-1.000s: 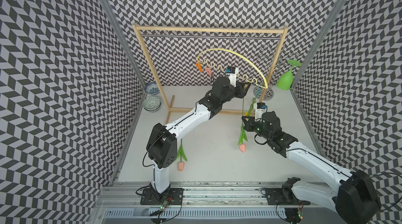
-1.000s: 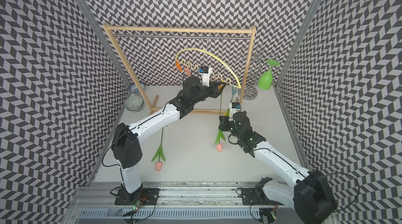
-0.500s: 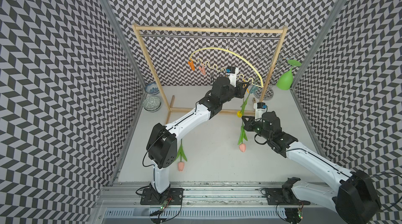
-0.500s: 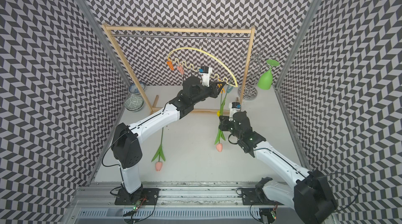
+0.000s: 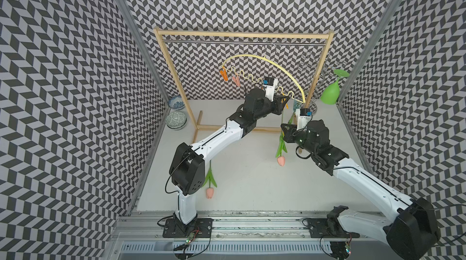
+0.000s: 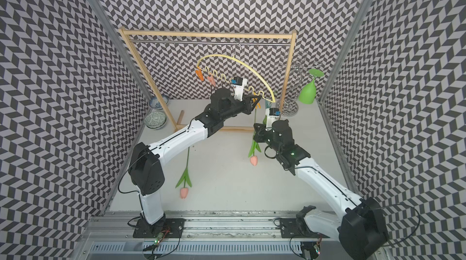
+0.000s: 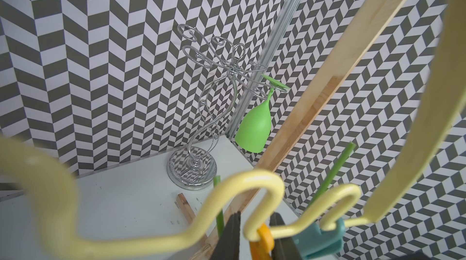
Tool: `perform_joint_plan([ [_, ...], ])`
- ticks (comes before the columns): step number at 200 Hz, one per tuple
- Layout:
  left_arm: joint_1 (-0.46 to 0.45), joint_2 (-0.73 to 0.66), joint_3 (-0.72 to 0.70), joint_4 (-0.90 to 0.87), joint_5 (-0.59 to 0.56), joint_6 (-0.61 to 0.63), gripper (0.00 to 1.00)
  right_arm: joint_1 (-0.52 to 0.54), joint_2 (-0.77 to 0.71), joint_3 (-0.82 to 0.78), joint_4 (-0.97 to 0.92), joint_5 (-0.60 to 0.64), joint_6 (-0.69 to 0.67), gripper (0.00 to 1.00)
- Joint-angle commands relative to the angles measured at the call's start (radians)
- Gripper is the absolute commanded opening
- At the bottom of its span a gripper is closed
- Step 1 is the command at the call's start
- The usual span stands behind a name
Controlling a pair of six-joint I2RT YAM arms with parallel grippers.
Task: Dry the flowers on a clothes hanger
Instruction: Clamp the flower onto the hanger.
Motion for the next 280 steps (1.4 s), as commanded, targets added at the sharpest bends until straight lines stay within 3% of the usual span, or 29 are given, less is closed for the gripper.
perform_joint_plan([
  [1,0.004,-0.032,-0.013,0.002,0.032,0.021,0.23,-0.007,0.012,0.036,-0.009,-0.018,-0.028,0.0],
  [91,0.015,-0.033,-0.018,0.0,0.041,0.03,0.23,-0.034,0.01,0.04,-0.041,0.008,-0.026,0.0],
  [211,0.021,-0.023,-0.027,0.012,0.055,0.021,0.23,-0.039,-0.039,0.019,0.0,-0.08,-0.01,0.0],
  [280,0.021,-0.02,-0.03,0.015,0.057,0.018,0.23,-0.039,-0.049,0.015,0.003,-0.061,-0.011,0.0],
])
